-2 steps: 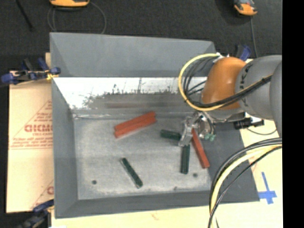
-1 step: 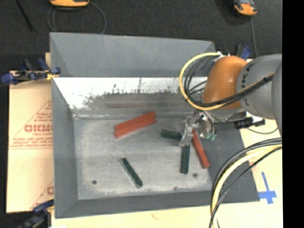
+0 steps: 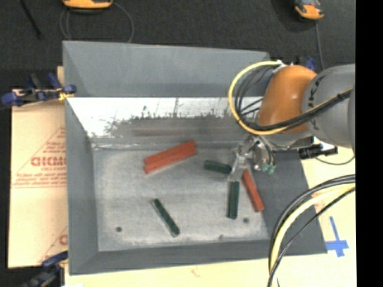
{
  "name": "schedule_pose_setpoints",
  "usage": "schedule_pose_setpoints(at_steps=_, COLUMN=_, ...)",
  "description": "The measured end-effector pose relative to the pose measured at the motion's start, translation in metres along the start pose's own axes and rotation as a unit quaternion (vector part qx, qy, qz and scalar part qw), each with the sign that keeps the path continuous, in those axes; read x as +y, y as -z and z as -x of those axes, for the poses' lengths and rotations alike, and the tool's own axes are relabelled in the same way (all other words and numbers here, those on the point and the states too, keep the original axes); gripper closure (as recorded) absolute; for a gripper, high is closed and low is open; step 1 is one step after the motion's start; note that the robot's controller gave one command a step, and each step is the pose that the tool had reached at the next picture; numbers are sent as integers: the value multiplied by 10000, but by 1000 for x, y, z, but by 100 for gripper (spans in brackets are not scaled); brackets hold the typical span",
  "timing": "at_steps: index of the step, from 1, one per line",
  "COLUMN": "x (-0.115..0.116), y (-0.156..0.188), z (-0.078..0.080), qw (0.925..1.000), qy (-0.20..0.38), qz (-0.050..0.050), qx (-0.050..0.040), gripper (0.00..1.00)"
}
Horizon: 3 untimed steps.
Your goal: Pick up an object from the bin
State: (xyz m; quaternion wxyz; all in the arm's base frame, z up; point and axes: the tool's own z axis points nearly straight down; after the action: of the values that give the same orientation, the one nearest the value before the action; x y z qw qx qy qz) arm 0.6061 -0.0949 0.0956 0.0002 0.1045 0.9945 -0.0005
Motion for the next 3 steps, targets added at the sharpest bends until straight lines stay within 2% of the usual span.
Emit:
schedule_pose_setpoints(at_steps=1, x=0, y=9, z=2, qw=10000, qy=3, qz=2, qx=-40, gripper=100)
schedule_pose_setpoints(at_steps=3, x=0, y=14, z=2, qw=10000, qy=5, qz=0, qx=-17, gripper=100)
